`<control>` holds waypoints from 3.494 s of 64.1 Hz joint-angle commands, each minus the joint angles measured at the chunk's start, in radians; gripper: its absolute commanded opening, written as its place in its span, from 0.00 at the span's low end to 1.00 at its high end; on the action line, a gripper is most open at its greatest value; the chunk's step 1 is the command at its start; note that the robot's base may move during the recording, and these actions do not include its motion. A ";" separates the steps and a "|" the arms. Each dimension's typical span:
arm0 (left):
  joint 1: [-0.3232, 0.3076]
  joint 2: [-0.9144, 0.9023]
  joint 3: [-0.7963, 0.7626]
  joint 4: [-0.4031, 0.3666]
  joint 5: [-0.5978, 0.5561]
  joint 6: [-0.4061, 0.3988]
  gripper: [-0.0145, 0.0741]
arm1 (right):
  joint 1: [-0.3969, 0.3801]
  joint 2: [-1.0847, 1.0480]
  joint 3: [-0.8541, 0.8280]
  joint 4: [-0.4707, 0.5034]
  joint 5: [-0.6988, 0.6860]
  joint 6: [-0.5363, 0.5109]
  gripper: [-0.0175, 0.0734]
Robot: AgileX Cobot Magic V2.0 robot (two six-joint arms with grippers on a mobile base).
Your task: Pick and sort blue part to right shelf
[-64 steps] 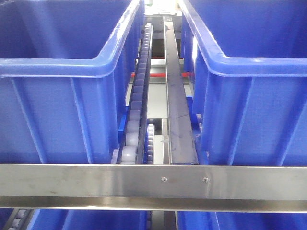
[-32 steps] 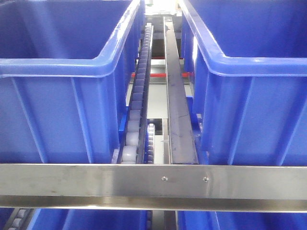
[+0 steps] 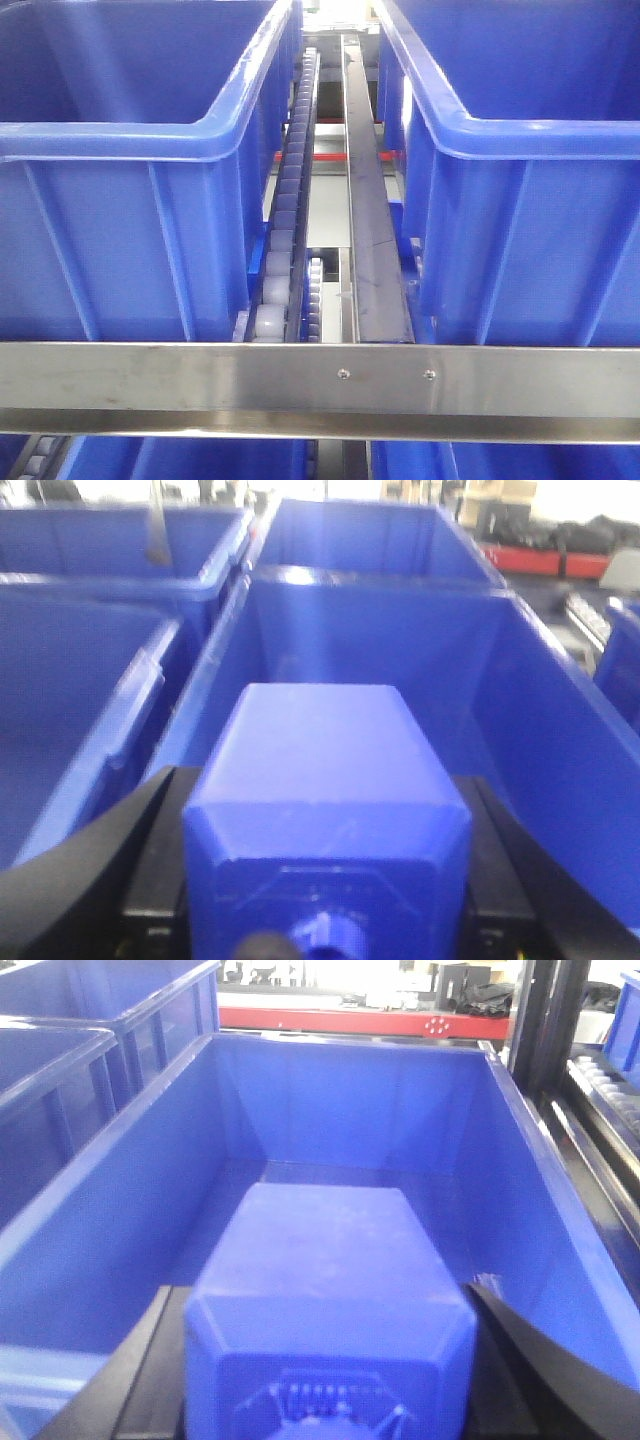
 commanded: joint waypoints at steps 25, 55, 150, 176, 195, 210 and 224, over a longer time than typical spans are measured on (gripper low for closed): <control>-0.308 0.467 -0.181 -0.015 -0.291 0.180 0.60 | -0.003 0.509 -0.307 0.006 -0.088 -0.007 0.64; -0.316 0.893 -0.365 -0.098 -0.361 0.178 0.60 | -0.002 0.876 -0.403 0.006 -0.207 -0.007 0.64; -0.124 0.796 -0.382 -0.181 -0.261 0.175 0.30 | -0.008 0.788 -0.411 0.050 -0.165 0.007 0.27; -0.007 0.519 -0.208 -0.177 -0.283 0.175 0.30 | -0.063 0.530 -0.210 0.043 -0.237 0.007 0.25; -0.007 0.183 0.089 -0.177 -0.398 0.175 0.30 | -0.063 0.219 -0.023 0.039 -0.277 0.007 0.25; -0.007 0.006 0.183 -0.177 -0.373 0.175 0.30 | -0.063 0.063 0.009 0.039 -0.199 0.007 0.25; -0.007 -0.014 0.183 -0.177 -0.397 0.175 0.30 | -0.063 0.055 0.009 0.039 -0.200 0.007 0.25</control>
